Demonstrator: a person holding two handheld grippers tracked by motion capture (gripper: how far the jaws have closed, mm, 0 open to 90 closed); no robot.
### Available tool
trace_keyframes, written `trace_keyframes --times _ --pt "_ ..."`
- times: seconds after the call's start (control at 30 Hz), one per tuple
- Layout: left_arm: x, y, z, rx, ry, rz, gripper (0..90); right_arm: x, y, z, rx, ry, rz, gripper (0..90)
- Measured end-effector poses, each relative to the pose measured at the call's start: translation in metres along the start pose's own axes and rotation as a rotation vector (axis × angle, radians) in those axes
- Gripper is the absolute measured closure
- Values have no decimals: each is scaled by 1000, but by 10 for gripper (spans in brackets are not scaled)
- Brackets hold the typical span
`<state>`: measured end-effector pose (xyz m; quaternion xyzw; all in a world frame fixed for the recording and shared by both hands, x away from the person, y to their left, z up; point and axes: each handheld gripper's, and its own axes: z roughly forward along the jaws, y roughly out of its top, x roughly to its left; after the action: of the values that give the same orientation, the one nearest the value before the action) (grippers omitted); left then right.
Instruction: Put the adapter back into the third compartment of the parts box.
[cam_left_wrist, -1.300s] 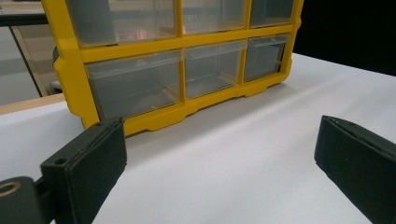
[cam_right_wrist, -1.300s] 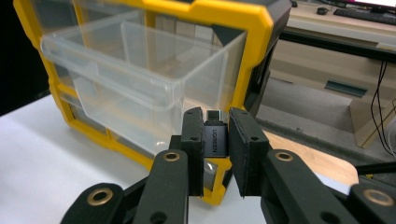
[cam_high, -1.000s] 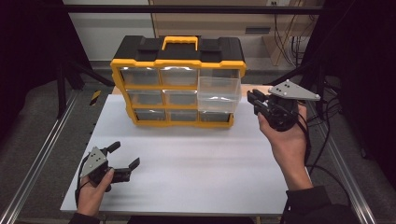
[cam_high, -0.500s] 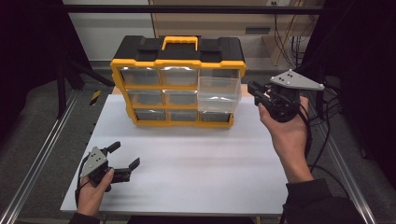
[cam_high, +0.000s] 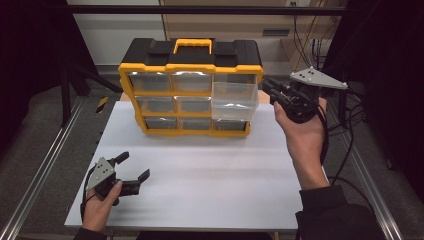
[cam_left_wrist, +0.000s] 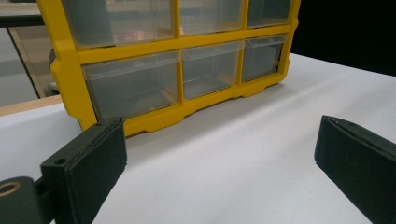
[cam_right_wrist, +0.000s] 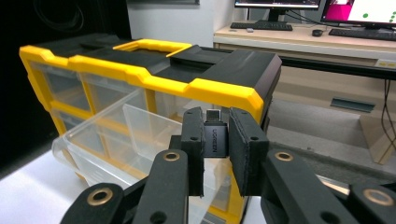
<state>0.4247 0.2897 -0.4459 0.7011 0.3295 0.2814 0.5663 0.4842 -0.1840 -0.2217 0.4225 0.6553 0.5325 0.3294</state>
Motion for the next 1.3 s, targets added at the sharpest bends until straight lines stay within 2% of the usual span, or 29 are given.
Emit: trace_keyframes --times 0.57,1.1,1.3 --pt "0 0 0 -2 -4 1 20 10 7 10 -30 10 16 764" --pt "-1 0 0 -1 -6 1 20 24 7 21 -8 56 -5 764" --pt "-1 0 0 -2 -7 2 20 28 8 24 -2 60 -15 764"
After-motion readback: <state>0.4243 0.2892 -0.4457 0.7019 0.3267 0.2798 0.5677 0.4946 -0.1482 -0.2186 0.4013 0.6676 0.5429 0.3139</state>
